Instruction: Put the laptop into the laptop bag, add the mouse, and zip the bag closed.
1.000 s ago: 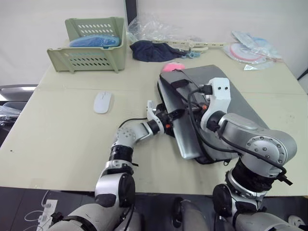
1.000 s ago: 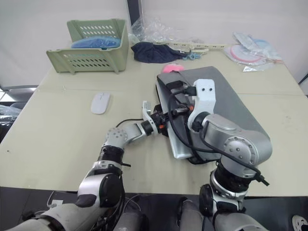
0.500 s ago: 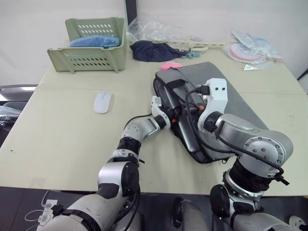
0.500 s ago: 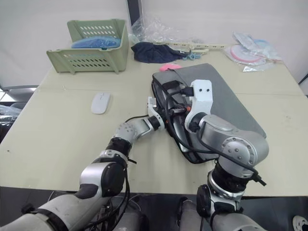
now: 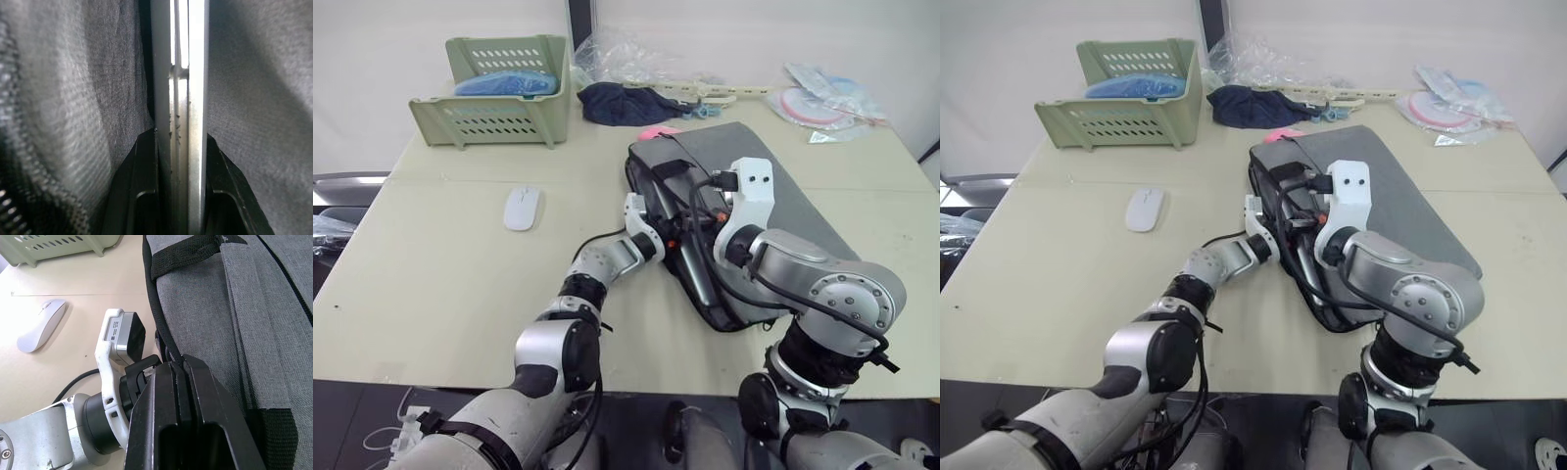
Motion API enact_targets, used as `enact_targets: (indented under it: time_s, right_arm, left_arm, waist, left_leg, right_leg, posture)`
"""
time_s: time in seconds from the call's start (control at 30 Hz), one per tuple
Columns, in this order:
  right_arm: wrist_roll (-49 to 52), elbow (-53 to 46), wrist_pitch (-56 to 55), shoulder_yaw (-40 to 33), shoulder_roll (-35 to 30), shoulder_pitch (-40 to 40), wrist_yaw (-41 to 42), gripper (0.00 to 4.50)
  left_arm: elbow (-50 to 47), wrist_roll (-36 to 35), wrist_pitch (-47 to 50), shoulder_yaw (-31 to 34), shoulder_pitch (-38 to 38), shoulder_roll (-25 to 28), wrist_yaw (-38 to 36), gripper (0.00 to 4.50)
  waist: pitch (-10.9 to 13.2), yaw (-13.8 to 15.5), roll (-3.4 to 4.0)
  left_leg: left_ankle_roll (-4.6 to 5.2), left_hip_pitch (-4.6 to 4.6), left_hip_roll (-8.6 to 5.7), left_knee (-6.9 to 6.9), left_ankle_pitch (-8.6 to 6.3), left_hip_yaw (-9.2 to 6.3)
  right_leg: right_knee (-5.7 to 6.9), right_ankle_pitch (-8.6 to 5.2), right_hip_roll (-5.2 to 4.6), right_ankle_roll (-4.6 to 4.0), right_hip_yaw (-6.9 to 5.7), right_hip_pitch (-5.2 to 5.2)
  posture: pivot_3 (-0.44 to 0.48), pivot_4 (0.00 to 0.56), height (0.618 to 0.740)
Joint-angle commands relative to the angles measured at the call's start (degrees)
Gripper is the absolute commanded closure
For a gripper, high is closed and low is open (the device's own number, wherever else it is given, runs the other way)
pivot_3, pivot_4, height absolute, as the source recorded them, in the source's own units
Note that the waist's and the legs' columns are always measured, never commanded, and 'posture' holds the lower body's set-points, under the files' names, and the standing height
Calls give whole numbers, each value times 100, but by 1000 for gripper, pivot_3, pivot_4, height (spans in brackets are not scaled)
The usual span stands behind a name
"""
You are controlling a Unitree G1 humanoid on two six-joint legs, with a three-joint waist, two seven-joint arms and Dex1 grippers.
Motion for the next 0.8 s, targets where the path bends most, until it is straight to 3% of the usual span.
enact_targets:
  time_s: [0.03, 0.07, 0.1, 0.13, 0.33, 0.8]
  right_arm:
    - [307, -132, 31, 22, 71, -142, -48, 4497]
    - [319, -132, 31, 18, 70, -138, -58, 4500]
    - [333, -132, 31, 15, 68, -134, -68, 4500]
    - [346, -134, 31, 13, 70, -129, -79, 4500]
    - [403, -140, 31, -1, 69, -98, -140, 4500]
    - [557, -80, 31, -19, 33, -53, -240, 4500]
  left_arm:
    - [213, -10, 62, 64, -74, -334, -170, 3579]
    - [195, -49, 108, 107, -71, -332, -191, 3163]
    - [186, -72, 139, 142, -70, -329, -204, 3019]
    - [179, -30, 145, 132, -67, -319, -204, 2430]
    - [54, 213, 347, -46, -10, -215, -192, 135]
    - [-1487, 175, 1791, -277, 682, 356, -101, 28]
  waist:
    - [0, 0, 0]
    - [0, -4, 0]
    - [0, -8, 0]
    - [0, -13, 0]
    - [0, -62, 0]
    - [-3, -308, -3]
  left_leg:
    - [1, 0, 0, 0, 0, 0]
    - [1, -1, 0, 0, 0, 0]
    - [1, -3, 0, 0, 0, 0]
    - [1, -6, 0, -3, 0, 0]
    - [2, 0, 1, -19, 0, 2]
    - [2, 7, 7, -37, 1, 7]
  right_leg:
    - [0, 0, 0, 0, 0, 0]
    - [-1, 0, 0, 0, 0, 0]
    - [-2, 0, 0, 0, 0, -3]
    - [-4, 0, 0, 0, -2, -7]
    - [-15, 1, 4, 1, -5, -1]
    - [-18, 5, 9, 7, -3, -2]
  posture:
    - [0, 150, 740]
    - [0, 150, 740]
    - [0, 150, 740]
    - [0, 150, 740]
    - [0, 150, 740]
    - [0, 150, 740]
